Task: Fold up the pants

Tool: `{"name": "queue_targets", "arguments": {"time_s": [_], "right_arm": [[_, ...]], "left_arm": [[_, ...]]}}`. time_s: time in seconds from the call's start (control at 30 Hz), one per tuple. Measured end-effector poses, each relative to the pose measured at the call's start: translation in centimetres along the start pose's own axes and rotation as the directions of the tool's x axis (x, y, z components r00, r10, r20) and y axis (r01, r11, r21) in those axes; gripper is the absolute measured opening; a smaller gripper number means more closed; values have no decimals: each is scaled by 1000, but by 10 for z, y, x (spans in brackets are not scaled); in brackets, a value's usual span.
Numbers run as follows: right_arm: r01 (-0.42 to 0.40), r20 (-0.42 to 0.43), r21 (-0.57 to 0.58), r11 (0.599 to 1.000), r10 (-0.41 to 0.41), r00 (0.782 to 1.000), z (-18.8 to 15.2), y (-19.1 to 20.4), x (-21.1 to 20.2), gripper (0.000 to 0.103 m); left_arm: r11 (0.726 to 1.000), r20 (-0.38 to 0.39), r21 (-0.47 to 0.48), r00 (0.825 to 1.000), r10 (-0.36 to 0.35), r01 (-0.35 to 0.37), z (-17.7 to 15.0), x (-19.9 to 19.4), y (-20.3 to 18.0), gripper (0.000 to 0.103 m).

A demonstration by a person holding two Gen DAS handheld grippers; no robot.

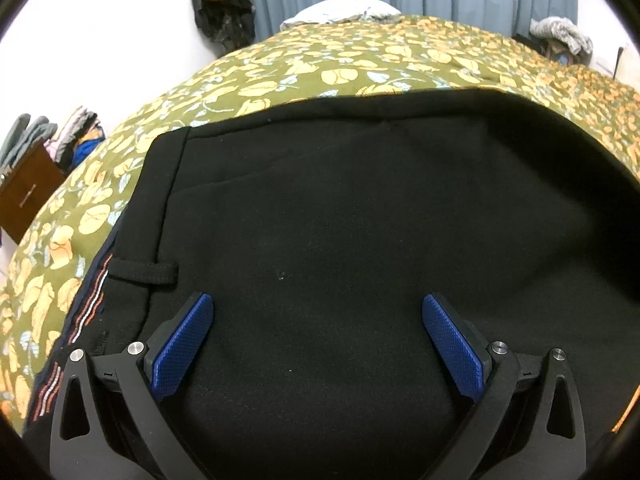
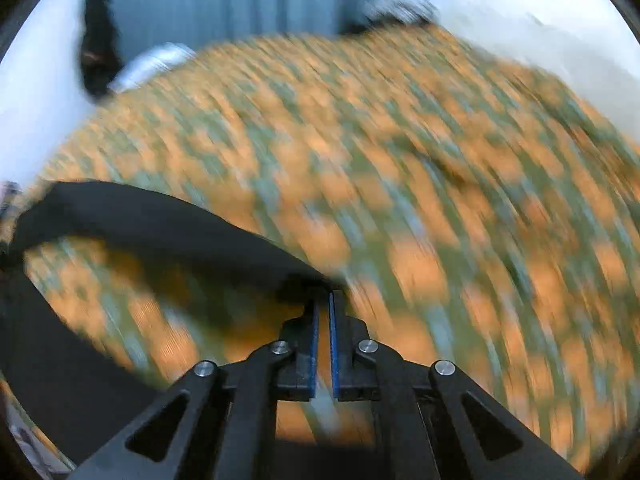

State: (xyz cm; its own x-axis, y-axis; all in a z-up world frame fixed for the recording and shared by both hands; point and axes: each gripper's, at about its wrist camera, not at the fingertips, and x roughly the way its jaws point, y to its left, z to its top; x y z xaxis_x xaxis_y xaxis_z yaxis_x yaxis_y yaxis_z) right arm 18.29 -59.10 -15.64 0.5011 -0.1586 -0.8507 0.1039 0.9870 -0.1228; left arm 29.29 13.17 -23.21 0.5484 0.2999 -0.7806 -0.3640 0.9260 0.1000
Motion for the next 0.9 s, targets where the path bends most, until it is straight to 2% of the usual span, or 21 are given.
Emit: {"name": "queue_targets", "arguments": {"time_s": [0.07, 0.1, 0.13, 0.17, 0.27, 0.33, 0.4, 0.57, 0.63, 0.67, 0.77, 0.8, 0.83, 0.9], "right_arm": [[60, -20, 106, 993, -58, 998, -25, -14, -10, 30], [64, 0, 143, 988, -65, 998, -33, -19, -22, 55], [67, 33, 170, 983, -73, 997, -38, -22, -35, 73], [58, 92, 200, 978, -78, 993, -45, -22, -58, 78], [-26, 164, 211, 977, -9, 986, -51, -1, -90, 81], [-76, 189, 212, 974, 36, 981, -44, 25, -92, 82], [-159, 209, 207, 965, 115, 971, -46, 54, -92, 88], [-289, 190, 161, 944, 257, 947, -59, 139, -80, 89], [-334, 198, 182, 925, 298, 934, -63, 158, -73, 89], [-374, 210, 203, 905, 332, 919, -65, 163, -67, 89], [-486, 256, 281, 828, 423, 869, -73, 164, -48, 89], [-503, 273, 318, 803, 431, 860, -77, 158, -39, 89], [-501, 278, 335, 798, 424, 862, -82, 156, -37, 89], [-502, 290, 379, 777, 416, 862, -86, 146, -28, 89]], "left_arm": [[1000, -12, 13, 1000, 19, -19, 2, -2, -2, 103], [1000, -17, 15, 1000, 24, -24, 3, -3, -3, 103], [999, -28, 16, 999, 34, -33, 4, -4, -3, 103], [999, -40, 17, 998, 40, -39, 5, -5, -4, 103], [999, -113, 13, 993, 40, -39, 8, -17, -4, 102], [1000, -131, -11, 991, -21, 20, 3, -39, -4, 102], [994, -109, -14, 988, -110, 110, -12, -72, -6, 102], [976, -57, 45, 976, -210, 212, -58, -133, -12, 102], [974, -47, 40, 974, -223, 224, -75, -141, -11, 102], [975, -47, 40, 975, -218, 220, -81, -141, -11, 102], [980, -64, 28, 979, -194, 196, -90, -126, -11, 102], [981, -74, 23, 979, -192, 194, -91, -120, -10, 103], [979, -83, 18, 976, -200, 202, -97, -110, -10, 103], [981, -30, 38, 982, -187, 188, -103, -110, -13, 103]]}}
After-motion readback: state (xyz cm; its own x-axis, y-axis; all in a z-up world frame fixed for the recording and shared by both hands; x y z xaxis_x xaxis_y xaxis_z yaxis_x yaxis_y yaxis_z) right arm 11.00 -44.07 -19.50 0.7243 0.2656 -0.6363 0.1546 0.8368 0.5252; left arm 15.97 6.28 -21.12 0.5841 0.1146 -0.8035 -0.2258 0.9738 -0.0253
